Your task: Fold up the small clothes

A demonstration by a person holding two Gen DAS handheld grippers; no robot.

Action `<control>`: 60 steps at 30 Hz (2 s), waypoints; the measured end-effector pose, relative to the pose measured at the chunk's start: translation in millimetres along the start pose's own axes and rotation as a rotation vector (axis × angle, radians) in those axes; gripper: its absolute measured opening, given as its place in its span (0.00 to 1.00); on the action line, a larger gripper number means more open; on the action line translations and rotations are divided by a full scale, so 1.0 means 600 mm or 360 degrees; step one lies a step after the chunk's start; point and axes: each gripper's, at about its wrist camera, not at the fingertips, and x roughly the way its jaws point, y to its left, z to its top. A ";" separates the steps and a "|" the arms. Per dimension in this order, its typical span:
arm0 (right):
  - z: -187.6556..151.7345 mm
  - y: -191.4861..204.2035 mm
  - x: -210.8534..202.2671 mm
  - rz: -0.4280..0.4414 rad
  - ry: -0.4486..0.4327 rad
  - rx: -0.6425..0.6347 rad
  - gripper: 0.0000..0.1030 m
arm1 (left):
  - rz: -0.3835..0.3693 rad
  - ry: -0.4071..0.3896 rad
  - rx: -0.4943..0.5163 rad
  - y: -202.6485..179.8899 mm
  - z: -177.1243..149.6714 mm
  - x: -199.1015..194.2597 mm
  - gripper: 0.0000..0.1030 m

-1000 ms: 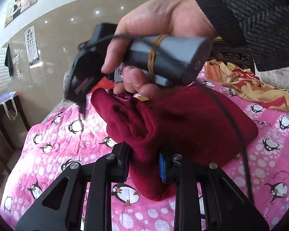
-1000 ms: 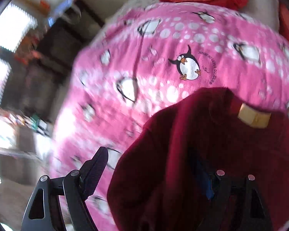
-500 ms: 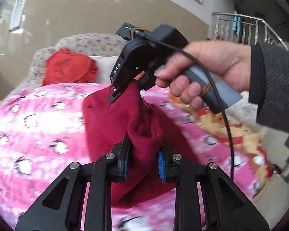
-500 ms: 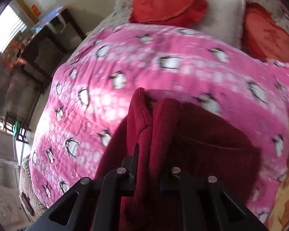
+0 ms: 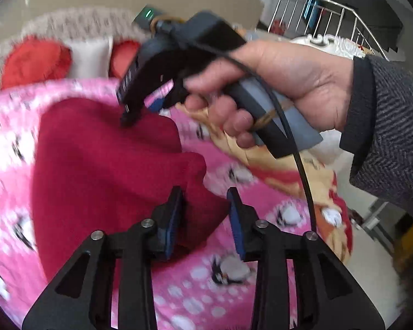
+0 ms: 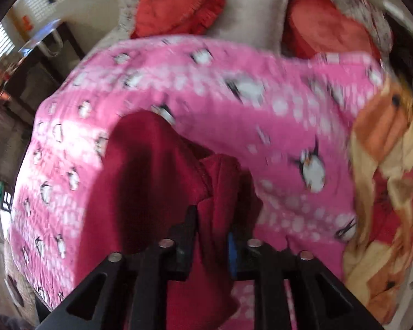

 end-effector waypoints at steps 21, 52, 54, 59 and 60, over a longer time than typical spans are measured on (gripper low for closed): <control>-0.222 0.057 0.007 0.0167 -0.0479 -0.0219 0.31 | 0.0231 0.0117 -0.0247 0.115 -0.055 -0.043 0.49; -0.140 0.012 -0.061 -0.0488 -0.0642 -0.0574 0.03 | 0.0201 0.0064 -0.0301 0.127 -0.072 -0.042 0.52; -0.116 -0.026 -0.060 -0.0695 -0.0683 -0.0369 0.00 | 0.0223 0.0082 -0.0300 0.128 -0.073 -0.039 0.52; -0.106 -0.078 -0.097 -0.0600 -0.0760 -0.0142 0.00 | 0.0223 0.0077 -0.0306 0.131 -0.073 -0.038 0.52; -0.112 -0.073 -0.113 -0.0511 -0.0799 -0.0131 0.00 | 0.0229 0.0073 -0.0306 0.130 -0.074 -0.037 0.52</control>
